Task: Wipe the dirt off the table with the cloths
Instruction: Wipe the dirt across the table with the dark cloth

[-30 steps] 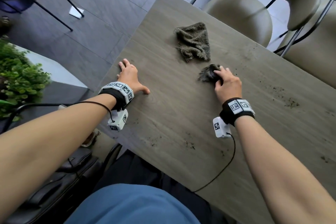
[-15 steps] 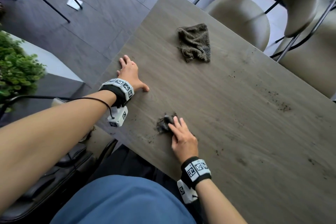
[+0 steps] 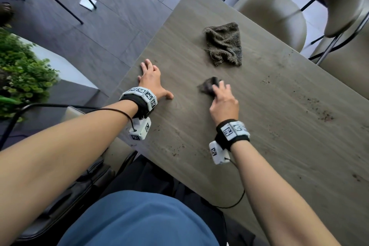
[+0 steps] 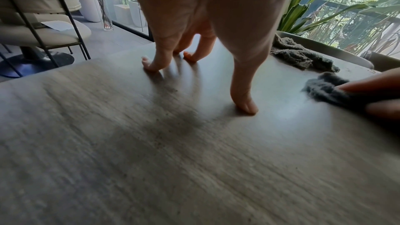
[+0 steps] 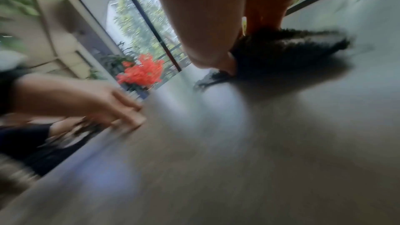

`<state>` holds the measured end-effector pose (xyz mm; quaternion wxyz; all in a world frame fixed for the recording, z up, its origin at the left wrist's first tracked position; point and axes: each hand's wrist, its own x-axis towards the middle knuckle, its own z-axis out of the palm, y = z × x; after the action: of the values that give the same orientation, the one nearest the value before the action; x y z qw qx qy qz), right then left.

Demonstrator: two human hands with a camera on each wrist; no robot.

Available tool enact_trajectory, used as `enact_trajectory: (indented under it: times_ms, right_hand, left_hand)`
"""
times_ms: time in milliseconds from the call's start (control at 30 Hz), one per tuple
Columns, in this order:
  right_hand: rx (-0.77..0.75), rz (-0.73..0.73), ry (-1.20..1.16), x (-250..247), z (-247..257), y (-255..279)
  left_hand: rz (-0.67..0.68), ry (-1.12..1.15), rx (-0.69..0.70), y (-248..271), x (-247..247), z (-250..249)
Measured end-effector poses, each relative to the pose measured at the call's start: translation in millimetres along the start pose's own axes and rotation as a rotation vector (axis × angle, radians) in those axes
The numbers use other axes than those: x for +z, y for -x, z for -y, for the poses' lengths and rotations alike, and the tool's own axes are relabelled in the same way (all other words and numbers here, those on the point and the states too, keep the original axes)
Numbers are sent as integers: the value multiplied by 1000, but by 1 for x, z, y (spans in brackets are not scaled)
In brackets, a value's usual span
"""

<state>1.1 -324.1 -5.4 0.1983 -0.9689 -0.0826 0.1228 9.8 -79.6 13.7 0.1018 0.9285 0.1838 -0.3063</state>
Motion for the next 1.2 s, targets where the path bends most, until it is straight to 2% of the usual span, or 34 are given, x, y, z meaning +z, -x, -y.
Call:
enact_trajectory:
  times_ms: [167,267,333,400,533,633,733,867,1067,1200]
  right_hand:
    - [-248,129,-92,51,48,95]
    - [-342,263,-98,56,58,130]
    - [-375,255,-109,47,55,124]
    - [-355,156,-170,34,46,104]
    - [-180,-69,-209,2,19,35]
    - [-19,-48,-142,-11,8,-16]
    - [49,4,-38,2,19,-27]
    - [-71,-9,-53,40,56,15]
    - [-313,233,-72,71,94,104]
    - [-394,234,-151,57,87,94]
  left_hand:
    - [6,-15,-7,-2,-2,-2]
    - [17,-18,-18,-3,-3,-3]
    - [16,-18,-20,-3,-3,-4]
    - [26,-33,-16,-4,-5,-5]
    - [31,-88,-10,-11,-14,-5]
    - [22,-91,10,-18,-18,-2]
    - [-5,-115,25,-17,-16,0]
    - [-55,-66,22,-19,-8,7]
    - [-21,-73,55,-18,-9,12]
    - [-10,-79,47,-17,-9,10]
